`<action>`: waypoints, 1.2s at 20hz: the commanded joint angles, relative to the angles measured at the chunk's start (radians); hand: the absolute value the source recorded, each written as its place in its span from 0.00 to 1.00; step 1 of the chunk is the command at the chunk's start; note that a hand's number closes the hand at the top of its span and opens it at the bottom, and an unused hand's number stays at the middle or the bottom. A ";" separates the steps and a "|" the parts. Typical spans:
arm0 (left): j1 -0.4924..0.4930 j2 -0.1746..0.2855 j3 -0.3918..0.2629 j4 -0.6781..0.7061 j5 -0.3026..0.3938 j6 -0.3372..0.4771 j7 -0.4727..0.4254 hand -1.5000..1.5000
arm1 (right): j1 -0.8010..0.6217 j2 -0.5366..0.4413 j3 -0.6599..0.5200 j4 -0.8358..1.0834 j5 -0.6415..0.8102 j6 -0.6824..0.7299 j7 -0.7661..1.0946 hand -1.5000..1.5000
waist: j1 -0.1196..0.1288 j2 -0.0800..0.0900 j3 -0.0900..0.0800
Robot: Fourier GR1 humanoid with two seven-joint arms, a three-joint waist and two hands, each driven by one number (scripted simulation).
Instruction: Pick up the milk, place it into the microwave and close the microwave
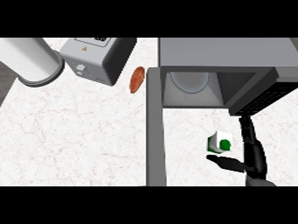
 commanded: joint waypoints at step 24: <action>-0.022 -0.017 -0.028 0.002 -0.020 0.043 0.024 0.00 | -0.128 -0.014 -0.043 0.227 -0.053 0.225 -0.275 1.00 | -0.005 -0.001 0.000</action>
